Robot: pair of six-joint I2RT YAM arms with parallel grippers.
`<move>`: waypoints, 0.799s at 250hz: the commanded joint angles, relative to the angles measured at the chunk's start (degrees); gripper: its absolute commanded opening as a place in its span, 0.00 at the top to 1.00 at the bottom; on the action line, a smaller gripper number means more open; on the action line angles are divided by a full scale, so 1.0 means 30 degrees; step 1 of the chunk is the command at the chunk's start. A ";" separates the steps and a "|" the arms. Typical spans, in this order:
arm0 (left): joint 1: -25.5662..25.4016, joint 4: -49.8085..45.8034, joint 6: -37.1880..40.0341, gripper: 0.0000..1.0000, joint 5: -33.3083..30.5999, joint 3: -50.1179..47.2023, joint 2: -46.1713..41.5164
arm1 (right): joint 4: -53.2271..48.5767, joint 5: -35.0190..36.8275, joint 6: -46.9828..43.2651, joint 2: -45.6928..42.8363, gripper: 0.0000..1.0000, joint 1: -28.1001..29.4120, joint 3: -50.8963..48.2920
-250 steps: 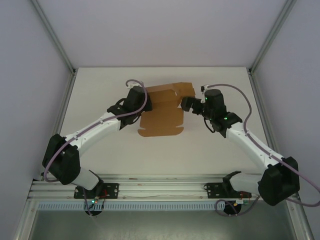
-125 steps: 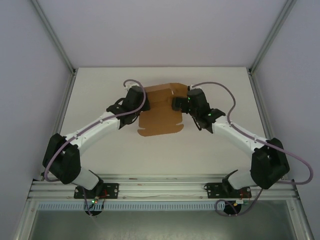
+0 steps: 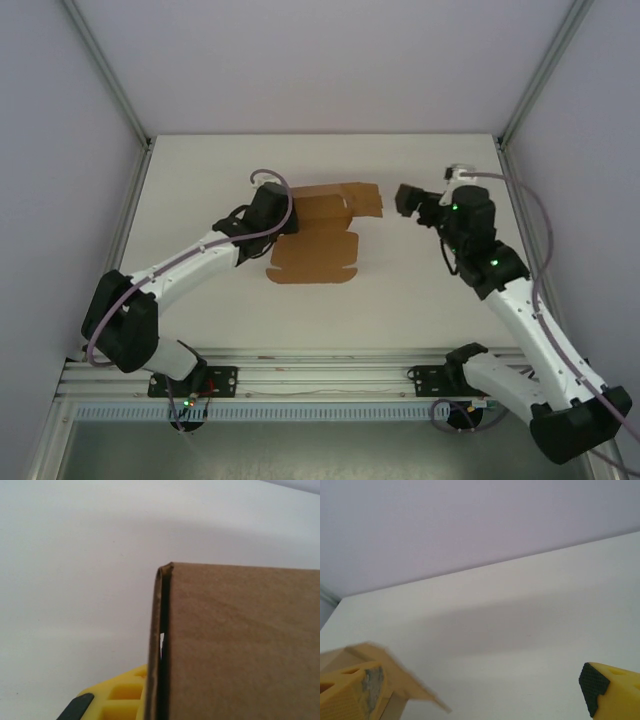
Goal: Assemble paper box
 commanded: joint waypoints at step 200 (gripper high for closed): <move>-0.0018 0.0660 0.1190 1.00 0.1226 0.0461 0.0640 | -0.2881 -1.2313 -0.6972 0.8479 0.38 0.2194 0.3921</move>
